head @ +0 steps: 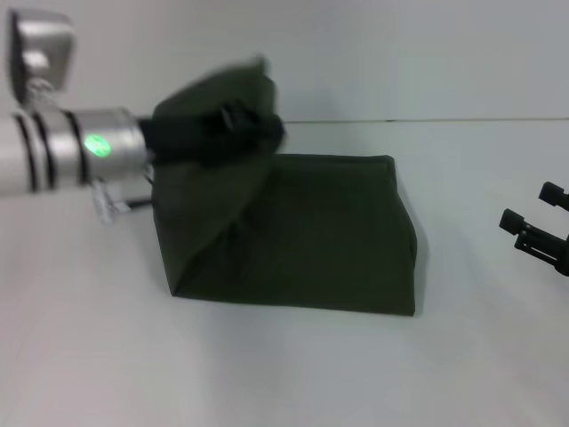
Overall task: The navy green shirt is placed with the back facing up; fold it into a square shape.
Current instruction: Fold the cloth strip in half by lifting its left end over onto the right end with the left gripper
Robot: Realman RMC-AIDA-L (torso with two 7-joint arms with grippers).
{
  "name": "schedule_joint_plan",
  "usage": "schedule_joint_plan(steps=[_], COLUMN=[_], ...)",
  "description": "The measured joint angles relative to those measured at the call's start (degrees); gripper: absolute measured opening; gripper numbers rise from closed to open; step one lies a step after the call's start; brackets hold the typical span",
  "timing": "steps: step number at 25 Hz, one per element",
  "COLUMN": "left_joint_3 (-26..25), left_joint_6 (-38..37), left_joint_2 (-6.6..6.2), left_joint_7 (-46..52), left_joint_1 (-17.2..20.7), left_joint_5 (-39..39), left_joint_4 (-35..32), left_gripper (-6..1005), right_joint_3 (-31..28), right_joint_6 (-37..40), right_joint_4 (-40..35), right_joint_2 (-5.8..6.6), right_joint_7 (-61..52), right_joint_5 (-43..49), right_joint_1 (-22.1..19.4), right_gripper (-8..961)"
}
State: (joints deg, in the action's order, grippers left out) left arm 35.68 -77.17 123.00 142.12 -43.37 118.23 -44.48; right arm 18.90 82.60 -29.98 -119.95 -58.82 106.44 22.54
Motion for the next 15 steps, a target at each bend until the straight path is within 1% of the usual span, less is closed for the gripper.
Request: schedule_joint_plan(steps=[1, 2, 3, 4, 7, 9, 15], left_joint_3=[1.1, 2.9, 4.6, 6.6, 9.9, 10.6, 10.7], left_joint_6=[0.8, 2.0, 3.0, 4.1, 7.5, 8.5, 10.2], left_joint_2=[0.76, 1.27, 1.48, 1.47, 1.44, 1.51, 1.62], left_joint_7=[-0.9, -2.6, -4.2, -6.0, -12.4, -14.9, -17.9], left_joint_1=[0.0, -0.1, -0.2, -0.3, -1.1, -1.4, -2.0], left_joint_5=[-0.2, -1.4, -3.1, -5.3, -10.9, -12.2, -14.9], left_joint_4=[1.1, 3.9, 7.2, 11.4, 20.4, 23.2, 26.5], left_gripper=[20, 20, 20, 20, 20, 20, 19], right_joint_3=[-0.3, -0.7, -0.9, -1.1, -1.6, -1.7, -1.8], right_joint_6=[0.0, 0.1, 0.1, 0.0, -0.8, -1.3, -1.9], right_joint_4=[0.2, 0.3, 0.4, 0.5, 0.6, 0.7, 1.0], right_joint_2=[0.01, -0.01, -0.03, -0.05, -0.05, -0.01, 0.15], right_joint_7=[0.0, 0.0, 0.0, 0.0, 0.1, 0.1, 0.2], right_joint_5=[0.0, 0.0, 0.0, 0.0, 0.0, 0.0, -0.1], right_joint_1=[-0.2, -0.4, -0.5, -0.6, -0.8, -0.8, -0.2], right_gripper=[876, 876, 876, 876, 875, 875, 875])
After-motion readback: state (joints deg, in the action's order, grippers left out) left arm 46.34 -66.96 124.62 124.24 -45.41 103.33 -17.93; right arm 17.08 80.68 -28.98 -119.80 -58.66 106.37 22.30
